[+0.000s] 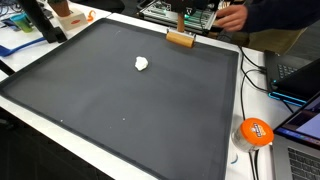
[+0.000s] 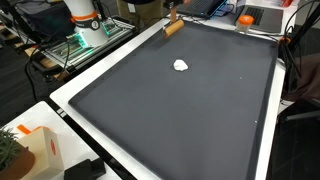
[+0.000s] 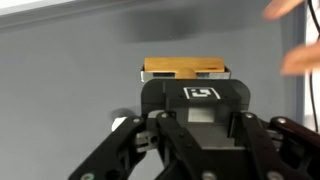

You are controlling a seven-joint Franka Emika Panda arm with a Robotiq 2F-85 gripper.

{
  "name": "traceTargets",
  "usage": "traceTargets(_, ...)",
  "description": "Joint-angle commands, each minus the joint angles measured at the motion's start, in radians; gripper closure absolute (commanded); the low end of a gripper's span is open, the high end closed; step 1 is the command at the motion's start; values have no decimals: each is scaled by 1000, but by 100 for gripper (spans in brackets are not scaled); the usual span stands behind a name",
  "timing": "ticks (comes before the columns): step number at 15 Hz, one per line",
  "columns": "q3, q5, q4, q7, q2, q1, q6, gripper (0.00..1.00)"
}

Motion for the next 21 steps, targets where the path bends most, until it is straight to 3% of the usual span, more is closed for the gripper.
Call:
traceTargets(1, 12, -35, -34, 30, -45, -5, 21, 78)
traceTargets(3, 4, -18, -4, 5, -8, -3, 6, 78)
traceTargets(4, 6, -20, -4, 7, -9, -3, 6, 53)
traceTargets(10, 5, -20, -4, 7, -1, -2, 6, 53)
traceTargets(11, 5, -20, -4, 7, -1, -2, 6, 78)
traceTargets(12, 6, -16, -19, 16, -13, -2, 36, 78)
traceTargets(16, 36, -71, -173, 152, -164, -9, 185, 78)
traceTargets(21, 89, -249, -368, 235, -413, -40, 196, 78)
